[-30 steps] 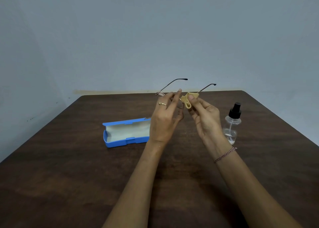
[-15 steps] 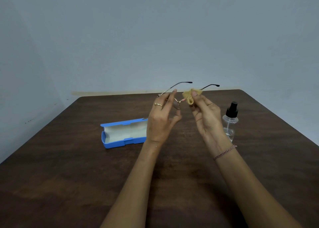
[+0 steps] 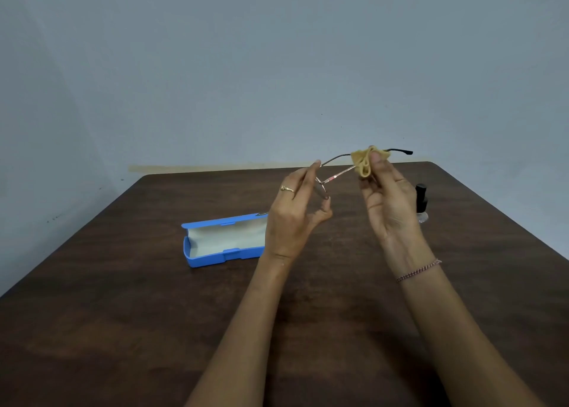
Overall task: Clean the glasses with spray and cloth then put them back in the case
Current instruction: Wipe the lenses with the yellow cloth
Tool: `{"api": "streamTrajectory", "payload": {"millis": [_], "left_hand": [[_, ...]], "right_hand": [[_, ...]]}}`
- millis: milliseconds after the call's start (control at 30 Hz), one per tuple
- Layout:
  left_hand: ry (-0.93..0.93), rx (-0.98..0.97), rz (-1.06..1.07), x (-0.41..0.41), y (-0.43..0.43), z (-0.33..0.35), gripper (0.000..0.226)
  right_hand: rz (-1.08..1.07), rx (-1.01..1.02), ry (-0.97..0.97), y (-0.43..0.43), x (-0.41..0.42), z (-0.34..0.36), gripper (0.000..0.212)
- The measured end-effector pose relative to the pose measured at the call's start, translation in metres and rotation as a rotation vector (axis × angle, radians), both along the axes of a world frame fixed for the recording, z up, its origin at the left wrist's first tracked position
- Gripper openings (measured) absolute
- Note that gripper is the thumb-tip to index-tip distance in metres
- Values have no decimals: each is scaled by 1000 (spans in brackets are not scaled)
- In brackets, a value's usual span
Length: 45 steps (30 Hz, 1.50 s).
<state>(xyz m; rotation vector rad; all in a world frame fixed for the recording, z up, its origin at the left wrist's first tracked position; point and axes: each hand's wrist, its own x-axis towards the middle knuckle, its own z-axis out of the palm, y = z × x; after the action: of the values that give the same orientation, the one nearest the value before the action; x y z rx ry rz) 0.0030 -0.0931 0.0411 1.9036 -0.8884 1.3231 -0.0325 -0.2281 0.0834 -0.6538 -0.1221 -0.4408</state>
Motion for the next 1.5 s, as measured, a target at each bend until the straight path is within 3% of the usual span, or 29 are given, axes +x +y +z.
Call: {"api": "streamTrajectory", "payload": {"millis": [200, 367, 667, 900, 1033, 1367, 1500], "left_hand": [[43, 7, -2, 2, 0, -2, 48], [49, 0, 15, 2, 1, -3, 47], [73, -16, 7, 3, 1, -3, 48], [65, -36, -6, 2, 3, -2, 48], [41, -30, 1, 4, 3, -3, 49], [-44, -31, 59, 5, 2, -4, 52], [-41, -29, 116, 8, 3, -7, 55]], "right_hand": [[-46, 144, -46, -6, -5, 8, 19], [22, 48, -78, 4, -7, 6, 10], [-55, 194, -149, -14, -11, 14, 9], [-3, 306, -263, -19, -8, 11, 31], [-13, 200, -170, -7, -7, 10, 20], [94, -120, -43, 22, -3, -10, 25], [105, -228, -30, 31, -2, -16, 37]]}}
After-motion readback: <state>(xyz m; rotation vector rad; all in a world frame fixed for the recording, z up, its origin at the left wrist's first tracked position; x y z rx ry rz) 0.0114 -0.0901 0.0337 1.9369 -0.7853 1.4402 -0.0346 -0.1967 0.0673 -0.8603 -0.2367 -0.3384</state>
